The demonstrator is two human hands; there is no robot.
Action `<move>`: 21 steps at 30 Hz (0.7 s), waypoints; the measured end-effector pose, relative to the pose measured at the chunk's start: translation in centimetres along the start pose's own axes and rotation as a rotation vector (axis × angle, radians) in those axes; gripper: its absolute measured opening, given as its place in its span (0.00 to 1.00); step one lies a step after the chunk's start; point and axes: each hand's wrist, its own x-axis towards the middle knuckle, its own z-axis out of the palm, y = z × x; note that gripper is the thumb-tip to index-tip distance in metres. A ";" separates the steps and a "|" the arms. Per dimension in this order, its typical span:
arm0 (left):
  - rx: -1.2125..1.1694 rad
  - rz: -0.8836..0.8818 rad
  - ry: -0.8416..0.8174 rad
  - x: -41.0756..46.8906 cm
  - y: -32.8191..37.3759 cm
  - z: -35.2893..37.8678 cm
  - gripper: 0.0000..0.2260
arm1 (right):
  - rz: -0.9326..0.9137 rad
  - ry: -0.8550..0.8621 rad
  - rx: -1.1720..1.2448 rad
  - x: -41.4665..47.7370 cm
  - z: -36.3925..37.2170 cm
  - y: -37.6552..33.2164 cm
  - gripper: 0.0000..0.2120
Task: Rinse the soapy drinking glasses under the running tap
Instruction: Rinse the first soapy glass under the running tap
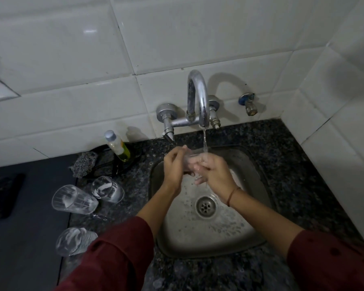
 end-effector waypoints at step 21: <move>0.065 -0.008 -0.095 1.1 0.0 0.0 0.16 | 0.001 0.030 0.030 0.2 0.0 0.7 0.09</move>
